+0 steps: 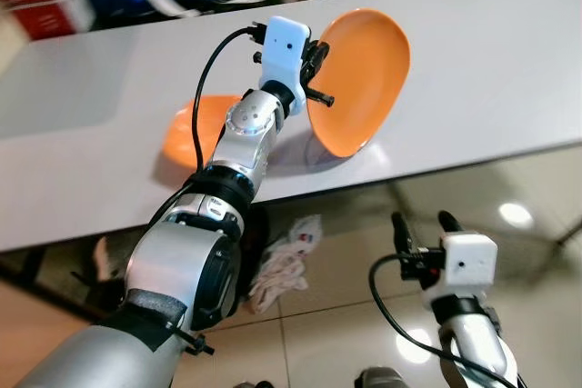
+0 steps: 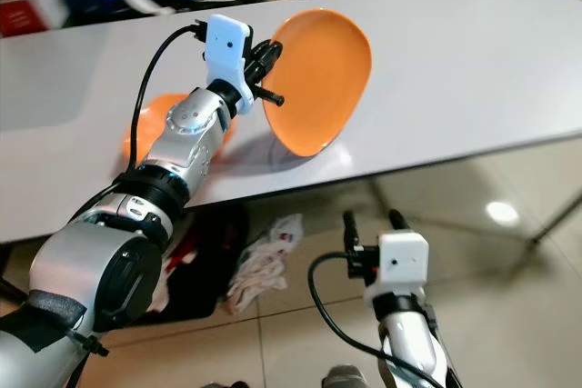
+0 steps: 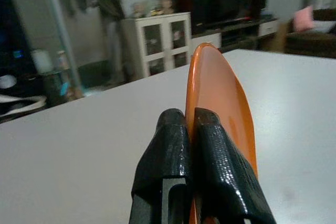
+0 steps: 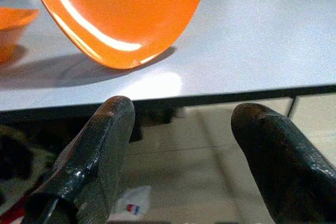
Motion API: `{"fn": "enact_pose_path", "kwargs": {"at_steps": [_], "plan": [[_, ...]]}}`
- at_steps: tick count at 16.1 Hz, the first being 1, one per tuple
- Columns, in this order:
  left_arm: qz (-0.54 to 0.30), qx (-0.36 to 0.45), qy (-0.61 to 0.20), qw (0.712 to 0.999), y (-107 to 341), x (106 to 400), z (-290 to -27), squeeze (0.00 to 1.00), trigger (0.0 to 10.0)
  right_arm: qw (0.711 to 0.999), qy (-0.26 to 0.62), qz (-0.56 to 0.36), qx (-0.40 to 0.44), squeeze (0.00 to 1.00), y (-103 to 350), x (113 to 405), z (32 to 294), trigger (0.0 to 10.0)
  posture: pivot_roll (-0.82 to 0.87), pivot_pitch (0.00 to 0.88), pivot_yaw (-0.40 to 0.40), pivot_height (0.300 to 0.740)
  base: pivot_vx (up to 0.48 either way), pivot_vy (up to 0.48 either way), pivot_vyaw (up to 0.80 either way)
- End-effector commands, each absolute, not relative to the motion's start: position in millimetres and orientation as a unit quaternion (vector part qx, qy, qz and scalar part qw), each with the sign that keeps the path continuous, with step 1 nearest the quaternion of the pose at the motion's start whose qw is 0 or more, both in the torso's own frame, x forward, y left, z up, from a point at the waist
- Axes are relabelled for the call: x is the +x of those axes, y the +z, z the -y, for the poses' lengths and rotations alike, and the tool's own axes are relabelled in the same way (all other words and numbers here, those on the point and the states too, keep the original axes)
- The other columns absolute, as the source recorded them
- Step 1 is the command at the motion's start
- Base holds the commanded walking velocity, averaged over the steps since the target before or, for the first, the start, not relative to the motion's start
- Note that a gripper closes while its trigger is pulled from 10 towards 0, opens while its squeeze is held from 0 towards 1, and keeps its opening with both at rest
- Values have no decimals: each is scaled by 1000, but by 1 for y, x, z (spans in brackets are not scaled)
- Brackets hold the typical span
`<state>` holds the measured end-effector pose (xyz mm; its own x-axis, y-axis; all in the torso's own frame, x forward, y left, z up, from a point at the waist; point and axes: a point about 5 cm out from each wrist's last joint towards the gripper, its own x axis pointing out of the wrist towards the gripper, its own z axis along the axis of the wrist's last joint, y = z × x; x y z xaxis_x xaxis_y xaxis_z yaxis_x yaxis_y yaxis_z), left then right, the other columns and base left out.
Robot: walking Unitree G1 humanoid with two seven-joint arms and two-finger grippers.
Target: Setting the table
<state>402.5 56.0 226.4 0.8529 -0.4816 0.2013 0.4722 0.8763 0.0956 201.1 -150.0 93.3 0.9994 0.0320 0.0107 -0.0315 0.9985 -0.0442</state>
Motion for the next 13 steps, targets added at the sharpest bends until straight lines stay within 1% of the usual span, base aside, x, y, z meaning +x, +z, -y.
{"fn": "enact_pose_path", "kwargs": {"at_steps": [1, 4, 7, 10, 13], "plan": [[139, 25, -242, 960, 236, 403, -62, 0, 0, 1000, 22, 3, -15, 0, 90, 204, 147, 10000, -146, 0, 114, 740, 292, 0, 0], [138, 29, -251, 958, 234, 401, -58, 0, 0, 1000, 25, 4, -15, 0, 88, 206, 146, 10000, -155, 0, 118, 740, 432, 0, 0], [153, 49, -277, 947, 240, 397, -41, 0, 0, 1000, 21, 5, -17, 0, 86, 206, 148, 10000, -163, 0, 122, 740, 480, 0, 0], [159, 53, -301, 939, 244, 394, -26, 0, 0, 1000, 19, 5, -17, 0, 85, 206, 149, 10000, -169, 0, 125, 740, 477, 0, 0], [154, 46, -317, 935, 246, 393, -21, 0, 0, 1000, 15, 6, -16, 0, 83, 206, 150, 10000, -173, 0, 134, 740, 446, 0, 0]]}}
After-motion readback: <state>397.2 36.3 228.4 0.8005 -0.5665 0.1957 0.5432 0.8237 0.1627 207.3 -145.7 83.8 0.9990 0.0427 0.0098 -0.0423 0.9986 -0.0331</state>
